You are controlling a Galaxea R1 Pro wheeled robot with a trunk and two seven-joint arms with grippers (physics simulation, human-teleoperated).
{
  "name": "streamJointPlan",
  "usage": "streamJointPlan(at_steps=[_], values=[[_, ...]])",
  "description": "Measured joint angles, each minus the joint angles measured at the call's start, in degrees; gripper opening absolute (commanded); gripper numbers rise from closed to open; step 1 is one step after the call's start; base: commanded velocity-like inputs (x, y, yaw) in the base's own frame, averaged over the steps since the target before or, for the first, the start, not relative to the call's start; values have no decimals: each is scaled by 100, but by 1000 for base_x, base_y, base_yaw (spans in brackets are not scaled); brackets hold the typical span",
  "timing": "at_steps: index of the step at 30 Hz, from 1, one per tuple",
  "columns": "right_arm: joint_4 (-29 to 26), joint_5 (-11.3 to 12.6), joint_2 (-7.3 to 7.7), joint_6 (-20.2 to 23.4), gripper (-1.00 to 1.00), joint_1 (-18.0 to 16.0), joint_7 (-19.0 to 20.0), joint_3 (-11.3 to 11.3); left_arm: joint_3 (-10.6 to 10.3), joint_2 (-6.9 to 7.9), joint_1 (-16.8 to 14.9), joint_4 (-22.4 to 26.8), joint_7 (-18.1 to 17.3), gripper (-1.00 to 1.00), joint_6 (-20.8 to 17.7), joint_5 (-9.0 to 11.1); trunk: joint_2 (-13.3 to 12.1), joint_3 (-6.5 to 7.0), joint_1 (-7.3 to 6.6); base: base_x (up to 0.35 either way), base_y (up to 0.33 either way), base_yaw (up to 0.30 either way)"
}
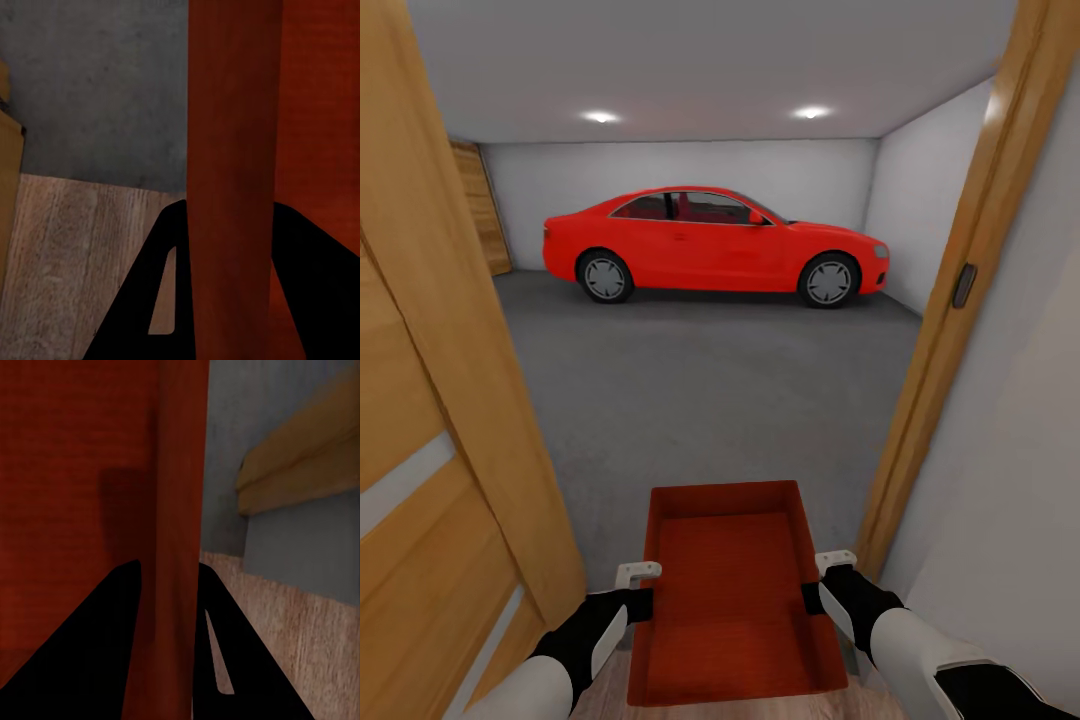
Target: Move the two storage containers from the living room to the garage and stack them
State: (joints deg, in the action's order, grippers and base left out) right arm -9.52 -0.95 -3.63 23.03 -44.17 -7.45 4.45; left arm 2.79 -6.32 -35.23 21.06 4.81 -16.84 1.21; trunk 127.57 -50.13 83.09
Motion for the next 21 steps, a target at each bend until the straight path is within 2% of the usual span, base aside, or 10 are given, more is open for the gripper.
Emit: streamJointPlan(at_steps=[12,21], values=[[0,0,0,0,-100,0,0,-1,0,0,0,0,1,-100,1,-1,0,0,2,49,0,0],[0,0,0,0,-100,0,0,-2,0,0,0,0,1,-100,4,0,0,0,1,171,0,0]])
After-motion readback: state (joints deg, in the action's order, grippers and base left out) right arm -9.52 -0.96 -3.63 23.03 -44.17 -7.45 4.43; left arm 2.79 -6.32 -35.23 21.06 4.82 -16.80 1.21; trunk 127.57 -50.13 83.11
